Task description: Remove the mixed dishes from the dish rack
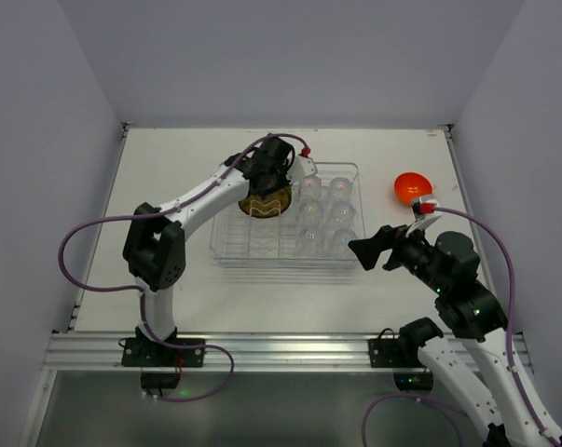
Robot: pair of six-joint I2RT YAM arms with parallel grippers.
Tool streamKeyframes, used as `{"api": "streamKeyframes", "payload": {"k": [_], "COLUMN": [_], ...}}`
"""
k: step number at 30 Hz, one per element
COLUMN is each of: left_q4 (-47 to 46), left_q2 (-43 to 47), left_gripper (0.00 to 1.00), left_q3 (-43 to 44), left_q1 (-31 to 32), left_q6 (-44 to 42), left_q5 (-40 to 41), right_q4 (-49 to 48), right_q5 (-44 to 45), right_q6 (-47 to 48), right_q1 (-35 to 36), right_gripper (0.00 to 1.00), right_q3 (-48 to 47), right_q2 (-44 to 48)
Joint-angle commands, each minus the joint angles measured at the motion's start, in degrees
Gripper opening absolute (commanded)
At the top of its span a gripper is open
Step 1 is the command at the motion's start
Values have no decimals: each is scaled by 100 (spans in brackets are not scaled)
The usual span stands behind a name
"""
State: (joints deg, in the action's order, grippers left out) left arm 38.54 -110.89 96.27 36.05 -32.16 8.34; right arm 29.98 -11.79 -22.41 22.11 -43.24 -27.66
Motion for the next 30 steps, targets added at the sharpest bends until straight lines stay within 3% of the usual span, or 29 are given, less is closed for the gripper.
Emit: {"api": "streamKeyframes", "payload": {"k": [1,4,12,30], "left_q4": [-382,-514,-752,-321], "left_q2": [252,436,700,1131], "left_gripper": [6,0,0,0], "left_q3": [-187,-310,-451,-117], "left_q1": [156,270,587,1097], "left_q6": [-150,-237,-431,350], "left_q5": [467,607,1240,2664], "right_q4": [-45,-36,35,-159], "right_q5": [-235,-315,-210,-95], "right_q6": [114,114,114,97], "right_q1": [4,4,4,4], "right_gripper": [93,93,93,93], "right_q3": [0,-17,-79,18], "right_q2": [41,41,76,77]}}
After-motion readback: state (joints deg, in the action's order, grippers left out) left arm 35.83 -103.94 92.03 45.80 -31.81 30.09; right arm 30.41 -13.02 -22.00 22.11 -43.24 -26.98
